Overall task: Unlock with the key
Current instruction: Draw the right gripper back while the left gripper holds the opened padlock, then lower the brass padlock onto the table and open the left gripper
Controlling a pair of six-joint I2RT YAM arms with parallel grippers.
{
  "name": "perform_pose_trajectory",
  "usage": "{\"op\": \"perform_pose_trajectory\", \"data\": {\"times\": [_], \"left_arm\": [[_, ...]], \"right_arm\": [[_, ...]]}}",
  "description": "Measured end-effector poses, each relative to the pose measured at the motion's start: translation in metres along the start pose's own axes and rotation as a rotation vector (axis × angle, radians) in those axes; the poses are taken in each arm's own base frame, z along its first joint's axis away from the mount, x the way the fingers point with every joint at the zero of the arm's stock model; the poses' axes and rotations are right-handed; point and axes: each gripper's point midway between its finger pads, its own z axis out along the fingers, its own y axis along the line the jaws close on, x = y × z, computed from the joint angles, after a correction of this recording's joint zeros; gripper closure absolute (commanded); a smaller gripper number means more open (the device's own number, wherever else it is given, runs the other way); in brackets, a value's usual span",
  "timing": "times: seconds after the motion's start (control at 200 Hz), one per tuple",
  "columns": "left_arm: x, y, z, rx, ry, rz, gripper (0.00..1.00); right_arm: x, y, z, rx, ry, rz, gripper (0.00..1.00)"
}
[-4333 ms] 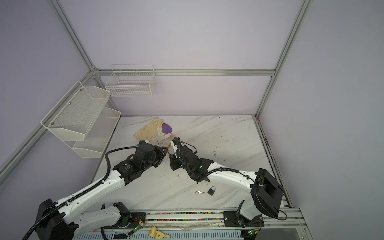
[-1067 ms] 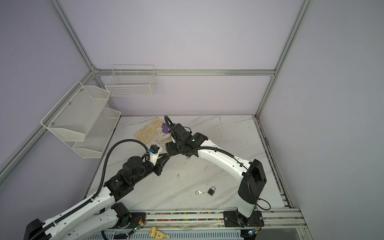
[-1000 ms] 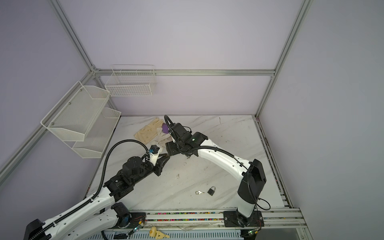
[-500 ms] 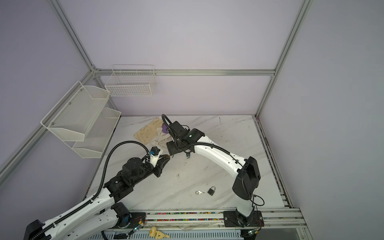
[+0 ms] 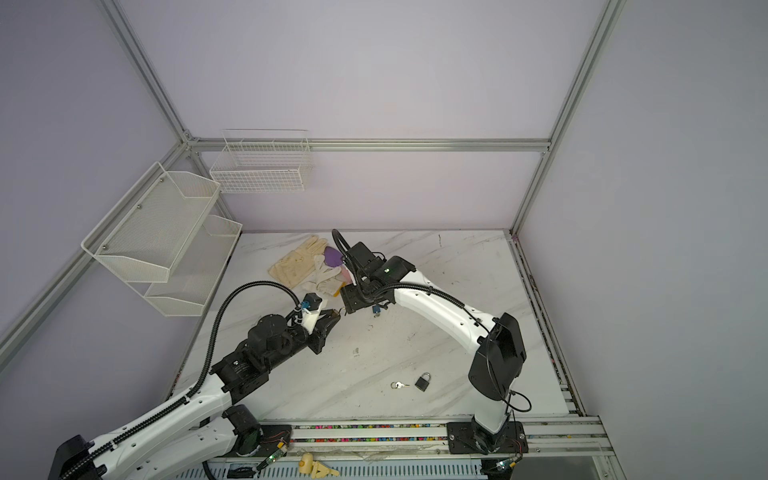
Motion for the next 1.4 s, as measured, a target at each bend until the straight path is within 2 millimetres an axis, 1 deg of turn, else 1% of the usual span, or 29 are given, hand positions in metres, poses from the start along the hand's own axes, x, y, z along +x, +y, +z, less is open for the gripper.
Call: {"op": "perform_pose_trajectory", "data": {"times": [0.135,0.205,0.31,0.335,0.345,0.42,0.46,0.51,0.67,0.83,0.97,1.07,1.13,1.225,1.285,1.31,1.33,1.4], "left_arm": [[0.009,0.005,0.004,-0.028,0.034,-0.034,1.00],[0.017,0.007,0.007,-0.043,0.066,-0.074,1.00],[0.041,0.010,0.015,-0.077,0.153,-0.177,1.00],[0.048,0.012,0.017,-0.089,0.182,-0.205,1.00],[0.054,0.012,0.019,-0.097,0.206,-0.222,1.00],[0.076,0.014,0.026,-0.135,0.307,-0.309,1.00],[0.085,0.014,0.030,-0.152,0.353,-0.346,1.00],[0.096,0.014,0.036,-0.181,0.420,-0.400,1.00],[0.110,0.013,0.056,-0.252,0.542,-0.511,1.00],[0.133,0.016,0.073,-0.347,0.665,-0.558,1.00],[0.157,0.020,0.075,-0.419,0.764,-0.562,1.00],[0.175,0.023,0.070,-0.469,0.829,-0.557,1.00],[0.173,0.024,0.071,-0.477,0.827,-0.564,1.00],[0.174,0.024,0.071,-0.489,0.834,-0.569,0.82],[0.174,0.024,0.071,-0.493,0.836,-0.574,0.66],[0.175,0.024,0.070,-0.493,0.837,-0.573,0.62],[0.175,0.024,0.070,-0.496,0.838,-0.576,0.59],[0.175,0.024,0.070,-0.498,0.839,-0.581,0.55]], "right_arm": [[0.003,-0.003,-0.007,-0.036,-0.006,0.013,0.28],[0.007,-0.011,-0.014,-0.058,-0.014,0.037,0.28],[0.009,-0.029,-0.025,-0.066,-0.045,0.088,0.27],[0.009,-0.033,-0.026,-0.065,-0.051,0.099,0.28],[0.010,-0.035,-0.026,-0.064,-0.055,0.107,0.27],[0.014,-0.049,-0.030,-0.054,-0.086,0.149,0.27],[0.017,-0.056,-0.032,-0.047,-0.099,0.166,0.27],[0.023,-0.063,-0.032,-0.036,-0.105,0.186,0.27],[0.039,-0.075,-0.020,-0.021,-0.116,0.234,0.27],[0.057,-0.083,-0.007,-0.013,-0.109,0.288,0.27],[0.063,-0.087,-0.003,-0.013,-0.118,0.319,0.27],[0.065,-0.088,0.001,-0.011,-0.122,0.330,0.27],[0.068,-0.089,0.004,-0.011,-0.119,0.340,0.27],[0.072,-0.090,0.008,-0.008,-0.110,0.353,0.27],[0.074,-0.091,0.008,-0.006,-0.108,0.357,0.27],[0.074,-0.091,0.009,-0.004,-0.109,0.360,0.27],[0.074,-0.092,0.008,-0.003,-0.110,0.361,0.27],[0.072,-0.093,0.006,0.003,-0.122,0.370,0.28]]}}
